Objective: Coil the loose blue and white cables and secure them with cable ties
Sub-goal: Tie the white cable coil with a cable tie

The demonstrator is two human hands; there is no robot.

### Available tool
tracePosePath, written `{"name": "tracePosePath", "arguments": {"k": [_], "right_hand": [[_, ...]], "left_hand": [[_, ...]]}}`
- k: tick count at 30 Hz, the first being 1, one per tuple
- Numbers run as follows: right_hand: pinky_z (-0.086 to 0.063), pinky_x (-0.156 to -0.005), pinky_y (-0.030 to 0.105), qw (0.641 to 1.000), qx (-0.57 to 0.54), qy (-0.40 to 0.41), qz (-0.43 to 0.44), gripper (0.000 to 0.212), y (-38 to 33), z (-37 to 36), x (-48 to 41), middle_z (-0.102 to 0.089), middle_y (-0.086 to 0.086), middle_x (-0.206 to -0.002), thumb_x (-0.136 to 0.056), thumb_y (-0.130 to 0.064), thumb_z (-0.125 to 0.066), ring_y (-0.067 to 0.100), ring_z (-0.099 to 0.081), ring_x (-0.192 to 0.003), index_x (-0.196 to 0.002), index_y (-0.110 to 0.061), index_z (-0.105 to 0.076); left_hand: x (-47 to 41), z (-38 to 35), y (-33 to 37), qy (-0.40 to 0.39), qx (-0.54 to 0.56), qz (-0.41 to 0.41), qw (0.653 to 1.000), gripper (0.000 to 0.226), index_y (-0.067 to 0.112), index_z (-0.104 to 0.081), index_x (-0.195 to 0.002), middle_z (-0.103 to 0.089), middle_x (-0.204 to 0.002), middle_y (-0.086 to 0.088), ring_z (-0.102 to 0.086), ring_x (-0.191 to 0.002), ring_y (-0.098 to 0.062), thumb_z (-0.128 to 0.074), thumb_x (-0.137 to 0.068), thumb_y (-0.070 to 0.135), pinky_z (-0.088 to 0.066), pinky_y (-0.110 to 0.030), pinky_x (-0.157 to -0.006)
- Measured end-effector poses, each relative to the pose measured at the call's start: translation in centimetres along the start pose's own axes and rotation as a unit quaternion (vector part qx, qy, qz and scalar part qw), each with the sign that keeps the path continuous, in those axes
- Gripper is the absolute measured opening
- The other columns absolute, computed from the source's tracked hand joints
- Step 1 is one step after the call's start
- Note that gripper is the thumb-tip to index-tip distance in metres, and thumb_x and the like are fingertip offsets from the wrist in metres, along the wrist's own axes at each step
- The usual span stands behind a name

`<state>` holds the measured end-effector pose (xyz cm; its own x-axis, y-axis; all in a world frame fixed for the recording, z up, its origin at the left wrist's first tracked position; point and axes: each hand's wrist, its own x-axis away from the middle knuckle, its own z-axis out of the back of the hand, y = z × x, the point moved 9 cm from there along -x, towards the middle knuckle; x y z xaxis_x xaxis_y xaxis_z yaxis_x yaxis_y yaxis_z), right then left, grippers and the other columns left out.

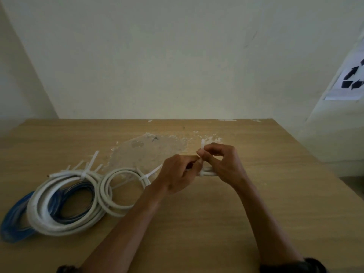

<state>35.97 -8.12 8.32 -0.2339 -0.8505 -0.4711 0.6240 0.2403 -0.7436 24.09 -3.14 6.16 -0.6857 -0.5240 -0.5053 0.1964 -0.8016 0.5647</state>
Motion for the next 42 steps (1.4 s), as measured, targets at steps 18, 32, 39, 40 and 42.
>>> {"name": "tracePosePath", "arguments": {"k": [18, 32, 39, 40, 42], "right_hand": [[-0.046, -0.045, 0.024, 0.995, 0.008, 0.076, -0.063, 0.020, 0.6, -0.8, 0.0, -0.064, -0.003, -0.053, -0.097, -0.031, -0.068, 0.008, -0.057, -0.044, -0.079, -0.020, -0.070], [-0.049, -0.054, 0.025, 0.996, -0.026, 0.062, 0.052, 0.057, -0.3, -0.8, 0.6, -0.067, -0.004, -0.069, -0.105, -0.053, -0.036, 0.010, -0.065, -0.062, -0.085, -0.012, -0.070], [-0.036, -0.042, 0.035, 0.987, -0.014, 0.159, 0.031, 0.064, -1.0, -0.6, 0.4, -0.053, 0.002, -0.047, -0.107, -0.043, -0.027, 0.016, -0.050, -0.041, -0.057, -0.017, -0.057], [-0.036, -0.043, 0.034, 0.988, -0.031, 0.149, 0.019, 0.065, -0.6, -0.6, 0.4, -0.054, 0.003, -0.048, -0.107, -0.044, -0.027, 0.015, -0.049, -0.042, -0.056, -0.015, -0.057], [-0.035, -0.044, 0.031, 0.991, -0.048, 0.124, 0.005, 0.067, -0.2, -0.6, 0.1, -0.054, 0.001, -0.049, -0.106, -0.047, -0.028, 0.008, -0.047, -0.042, -0.056, -0.014, -0.058]], "left_hand": [[0.7, 1.1, 0.7, 0.045, -0.097, -0.054, 0.993, 0.047, 0.030, -0.061, -0.076, -0.055, -0.055, 0.013, -0.045, -0.043, -0.002, -0.045, -0.092, 0.072, -0.034, -0.020, -0.048], [0.1, 3.9, -1.6, 0.099, 0.056, 0.030, 0.993, 0.041, 0.028, -0.068, -0.069, -0.058, -0.054, 0.011, -0.055, -0.048, -0.010, -0.053, -0.092, 0.059, -0.044, -0.028, -0.051], [-0.1, 4.6, -0.8, 0.103, 0.153, 0.044, 0.982, 0.033, 0.028, -0.067, -0.070, -0.060, -0.060, 0.004, -0.057, -0.055, -0.019, -0.061, -0.094, 0.051, -0.050, -0.041, -0.058], [-0.2, 4.5, -0.6, 0.099, 0.149, 0.037, 0.983, 0.032, 0.026, -0.068, -0.074, -0.060, -0.061, 0.004, -0.056, -0.054, -0.018, -0.061, -0.094, 0.051, -0.048, -0.037, -0.055], [-0.4, 4.5, -0.2, 0.092, 0.138, 0.022, 0.986, 0.030, 0.024, -0.071, -0.083, -0.061, -0.063, 0.004, -0.055, -0.053, -0.016, -0.060, -0.095, 0.049, -0.045, -0.032, -0.052]]}}
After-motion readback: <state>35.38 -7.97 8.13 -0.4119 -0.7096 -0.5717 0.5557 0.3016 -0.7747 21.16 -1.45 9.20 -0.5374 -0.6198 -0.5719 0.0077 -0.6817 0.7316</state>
